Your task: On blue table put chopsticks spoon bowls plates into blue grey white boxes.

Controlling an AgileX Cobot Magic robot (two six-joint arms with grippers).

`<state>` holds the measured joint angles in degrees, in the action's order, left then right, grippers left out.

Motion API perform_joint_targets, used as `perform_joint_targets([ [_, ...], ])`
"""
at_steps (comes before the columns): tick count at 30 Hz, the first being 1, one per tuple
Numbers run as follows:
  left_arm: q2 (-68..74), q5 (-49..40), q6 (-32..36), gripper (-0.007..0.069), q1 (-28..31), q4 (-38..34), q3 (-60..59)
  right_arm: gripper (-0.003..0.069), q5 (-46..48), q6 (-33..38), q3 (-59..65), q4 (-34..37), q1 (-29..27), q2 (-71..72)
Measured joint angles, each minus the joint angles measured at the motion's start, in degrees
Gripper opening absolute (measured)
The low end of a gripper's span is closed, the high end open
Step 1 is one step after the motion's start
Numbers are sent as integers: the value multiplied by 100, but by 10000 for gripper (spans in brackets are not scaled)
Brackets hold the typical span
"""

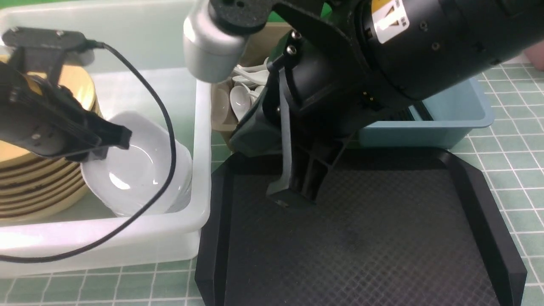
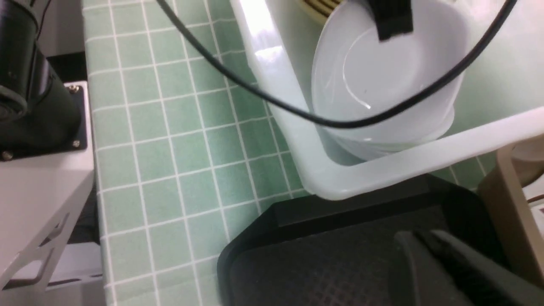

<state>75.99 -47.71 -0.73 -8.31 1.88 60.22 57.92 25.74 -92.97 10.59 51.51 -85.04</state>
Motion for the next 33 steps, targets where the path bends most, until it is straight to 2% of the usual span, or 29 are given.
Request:
perform_joint_targets([
  [6,560,348,17,8,14,95,0,48,-1,0,0,0,0,0],
  [9,731,391,112,38,43,147,0,48,5,0,0,0,0,0],
  [12,772,369,198,121,43,114,0,48,19,0,0,0,0,0],
  [18,692,267,310,391,12,-58,0,48,23,0,0,-14,0,0],
  [22,531,-34,330,501,-7,-71,109,48,23,0,0,-35,0,0],
  [25,345,-358,324,531,-7,-38,344,48,23,6,0,-118,0,0],
  [28,149,-631,281,530,-7,-37,530,48,45,1,0,-251,0,24],
  [31,-337,-1016,264,513,-7,-32,641,48,178,-70,0,-481,0,140],
  [33,-695,-1240,264,475,-7,-13,615,48,274,-204,0,-627,0,234],
])
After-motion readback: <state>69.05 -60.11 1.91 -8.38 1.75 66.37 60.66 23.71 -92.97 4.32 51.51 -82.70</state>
